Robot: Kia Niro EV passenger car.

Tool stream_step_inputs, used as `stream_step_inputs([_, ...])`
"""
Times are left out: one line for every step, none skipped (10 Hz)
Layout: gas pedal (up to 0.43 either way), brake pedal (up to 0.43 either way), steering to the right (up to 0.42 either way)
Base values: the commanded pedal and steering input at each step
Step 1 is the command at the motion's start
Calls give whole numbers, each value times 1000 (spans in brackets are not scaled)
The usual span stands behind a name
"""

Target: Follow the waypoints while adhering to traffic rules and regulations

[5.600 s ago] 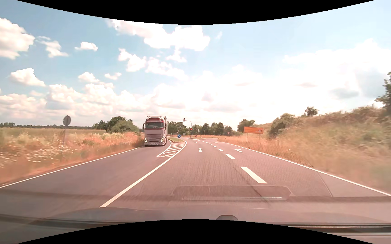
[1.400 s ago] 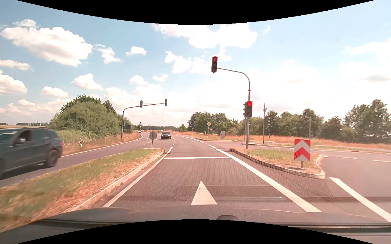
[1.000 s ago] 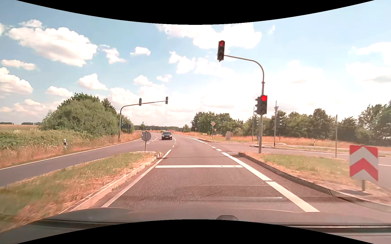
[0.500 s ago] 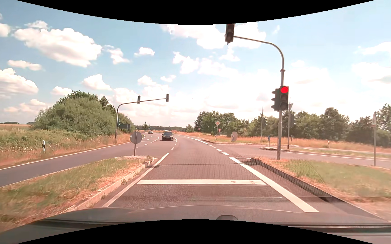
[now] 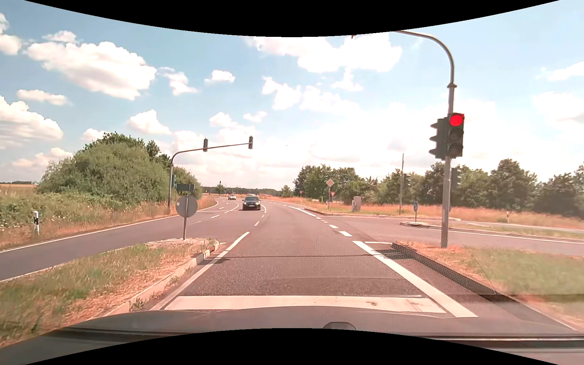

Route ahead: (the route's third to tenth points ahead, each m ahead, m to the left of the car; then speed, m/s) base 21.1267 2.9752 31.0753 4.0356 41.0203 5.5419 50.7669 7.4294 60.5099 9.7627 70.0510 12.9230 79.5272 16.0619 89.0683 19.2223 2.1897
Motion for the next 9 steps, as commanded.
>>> stream_step_inputs([0, 348, -36])
stream_step_inputs([0, 348, -36])
stream_step_inputs([0, 348, -36])
stream_step_inputs([0, 341, -36])
stream_step_inputs([0, 329, -36])
stream_step_inputs([0, 311, -36])
stream_step_inputs([0, 280, -36])
stream_step_inputs([0, 256, -37])
stream_step_inputs([0, 238, -37])
